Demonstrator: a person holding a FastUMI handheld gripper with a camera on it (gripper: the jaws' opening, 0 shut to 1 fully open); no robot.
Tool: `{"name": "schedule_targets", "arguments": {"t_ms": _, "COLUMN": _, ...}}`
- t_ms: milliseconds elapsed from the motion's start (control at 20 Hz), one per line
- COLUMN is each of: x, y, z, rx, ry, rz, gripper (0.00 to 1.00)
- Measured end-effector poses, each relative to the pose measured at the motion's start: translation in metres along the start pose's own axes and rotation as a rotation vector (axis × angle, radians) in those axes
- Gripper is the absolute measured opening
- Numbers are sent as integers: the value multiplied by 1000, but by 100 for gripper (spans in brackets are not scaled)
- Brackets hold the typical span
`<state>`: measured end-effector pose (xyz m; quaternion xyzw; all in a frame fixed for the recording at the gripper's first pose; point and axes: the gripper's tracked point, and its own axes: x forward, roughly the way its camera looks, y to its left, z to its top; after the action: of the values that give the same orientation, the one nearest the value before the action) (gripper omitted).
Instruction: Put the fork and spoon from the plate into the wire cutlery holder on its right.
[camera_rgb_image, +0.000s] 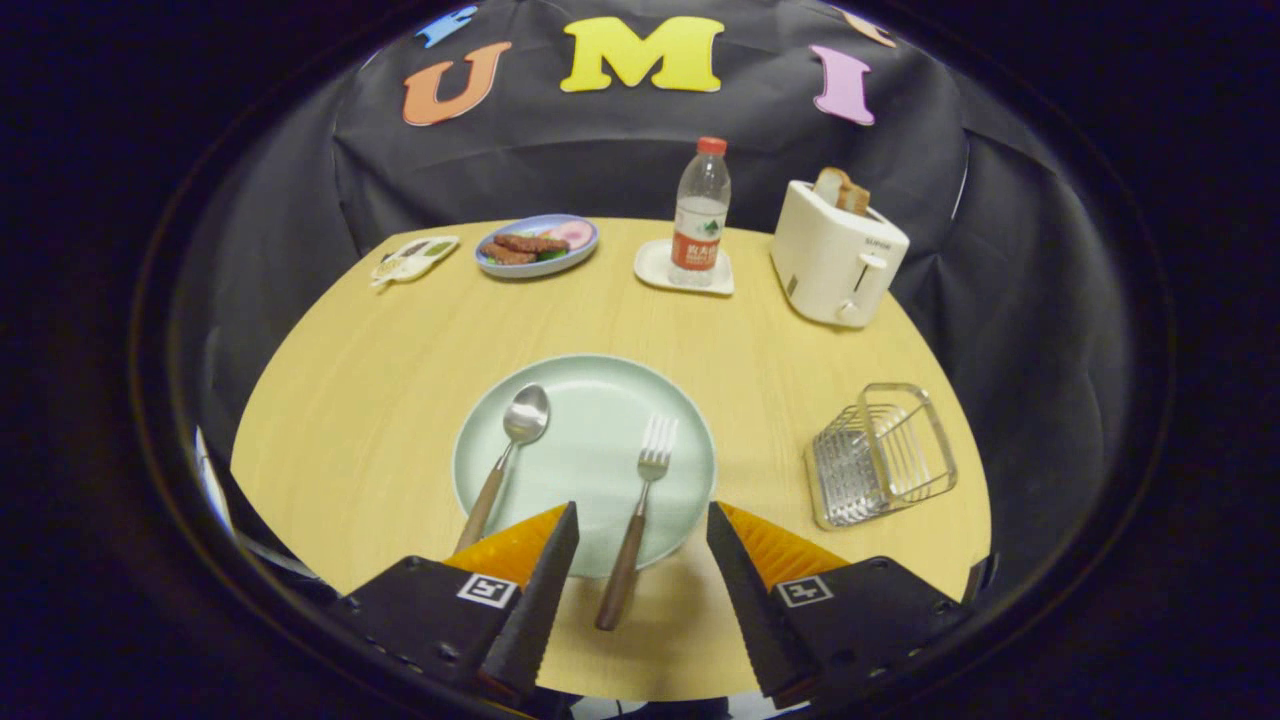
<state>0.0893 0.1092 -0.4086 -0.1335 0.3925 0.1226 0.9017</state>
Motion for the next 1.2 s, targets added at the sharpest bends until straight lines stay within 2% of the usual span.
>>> {"name": "schedule_targets", "arguments": {"t_ms": 300, "x": 29, "y": 7, "z": -13, "rx": 84, "ry": 89, "rz": -26, "gripper": 55}}
{"name": "schedule_targets", "arguments": {"t_ms": 500, "x": 43, "y": 5, "z": -19, "rx": 104, "ry": 116, "rz": -42, "gripper": 54}}
{"name": "schedule_targets", "arguments": {"t_ms": 550, "x": 47, "y": 3, "z": -20, "rx": 111, "ry": 121, "rz": -50, "gripper": 46}}
{"name": "schedule_targets", "arguments": {"t_ms": 600, "x": 50, "y": 6, "z": -21, "rx": 120, "ry": 127, "rz": -42, "gripper": 32}}
{"name": "schedule_targets", "arguments": {"t_ms": 700, "x": 53, "y": 6, "z": -22, "rx": 106, "ry": 140, "rz": -49, "gripper": 31}}
{"name": "schedule_targets", "arguments": {"t_ms": 800, "x": 58, "y": 3, "z": -23, "rx": 105, "ry": 147, "rz": -60, "gripper": 12}}
{"name": "schedule_targets", "arguments": {"t_ms": 950, "x": 54, "y": 3, "z": -21, "rx": 120, "ry": 151, "rz": -26, "gripper": 7}}
{"name": "schedule_targets", "arguments": {"t_ms": 1200, "x": 32, "y": -2, "z": -2, "rx": 79, "ry": 91, "rz": 41, "gripper": 7}}
